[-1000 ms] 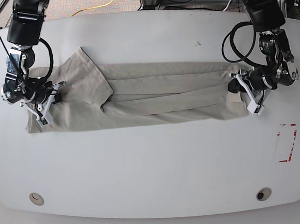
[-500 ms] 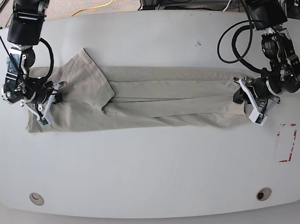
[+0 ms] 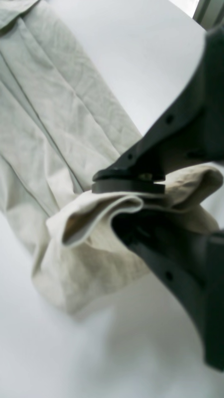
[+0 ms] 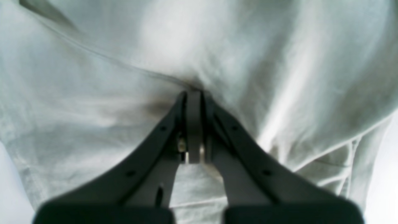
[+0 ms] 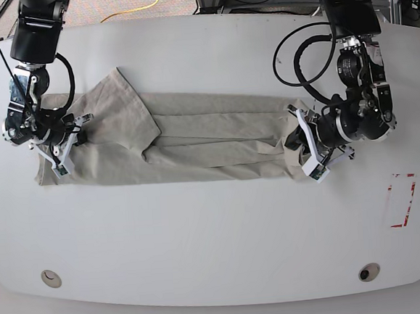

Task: Layout the t-shirt on the table in an organized manner, then fold the t-shirt properly
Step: 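Carry the strip end in the left gripper toward the right gripper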

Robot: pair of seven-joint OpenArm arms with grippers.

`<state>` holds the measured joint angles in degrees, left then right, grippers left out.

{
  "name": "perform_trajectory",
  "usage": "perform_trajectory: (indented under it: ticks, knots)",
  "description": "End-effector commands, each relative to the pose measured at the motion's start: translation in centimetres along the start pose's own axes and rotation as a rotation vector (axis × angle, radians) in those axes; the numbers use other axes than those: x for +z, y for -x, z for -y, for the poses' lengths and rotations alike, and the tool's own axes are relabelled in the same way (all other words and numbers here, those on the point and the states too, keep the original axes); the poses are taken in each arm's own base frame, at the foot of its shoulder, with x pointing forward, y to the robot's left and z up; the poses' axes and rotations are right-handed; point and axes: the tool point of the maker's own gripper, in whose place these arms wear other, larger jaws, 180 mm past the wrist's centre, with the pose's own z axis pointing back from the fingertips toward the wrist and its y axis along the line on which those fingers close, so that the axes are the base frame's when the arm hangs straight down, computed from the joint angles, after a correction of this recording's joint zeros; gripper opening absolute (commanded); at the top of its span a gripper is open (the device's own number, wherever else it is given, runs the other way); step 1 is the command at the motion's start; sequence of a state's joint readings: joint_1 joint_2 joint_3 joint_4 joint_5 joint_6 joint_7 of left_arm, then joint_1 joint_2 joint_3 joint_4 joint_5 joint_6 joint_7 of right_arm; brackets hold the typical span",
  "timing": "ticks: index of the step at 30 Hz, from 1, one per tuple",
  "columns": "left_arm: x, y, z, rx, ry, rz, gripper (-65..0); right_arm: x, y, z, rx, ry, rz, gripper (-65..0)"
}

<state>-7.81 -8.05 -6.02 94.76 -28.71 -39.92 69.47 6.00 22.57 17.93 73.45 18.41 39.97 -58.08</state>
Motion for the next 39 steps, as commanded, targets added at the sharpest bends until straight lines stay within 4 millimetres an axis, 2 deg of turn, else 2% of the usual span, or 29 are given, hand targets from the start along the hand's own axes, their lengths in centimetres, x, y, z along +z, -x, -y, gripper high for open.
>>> perform_trajectory:
  ticks: [1,7,10,15,21,24,31,39]
  knots:
    - [-0.3,-2.7,1.3,-0.031,0.028,0.069,-65.0,-0.2,2.1,0.2,0.011,0.014,-0.095,-64.0]
    - [-1.8,-6.2,5.2,-0.054,0.117,0.140,-65.0,-0.2,2.1,0.2,0.010,0.014,-0.097,-64.0]
    - [-2.5,-7.2,7.0,-0.051,0.159,0.163,-65.0,-0.2,2.1,0.2,0.010,0.014,-0.097,-64.0]
    - [-2.9,-9.9,9.5,-0.066,0.212,0.217,-65.0,-0.2,2.1,0.2,0.010,0.014,-0.097,-64.0]
    - [-4.6,-10.4,11.9,-0.059,0.290,0.199,-64.9,-0.3,2.1,0.0,0.009,0.010,-0.095,-64.0]
    - [-5.1,-10.9,12.0,-0.050,0.306,0.194,-64.9,-0.4,1.9,-0.4,0.008,0.003,-0.089,-64.0]
    - [-6.0,-10.4,12.0,-0.032,0.325,0.163,-64.7,-0.6,1.8,-0.6,0.007,-0.001,-0.087,-64.0]
    - [-6.2,-10.3,12.0,-0.029,0.331,0.160,-64.6,-0.6,1.9,-0.7,0.006,-0.003,-0.089,-64.0]
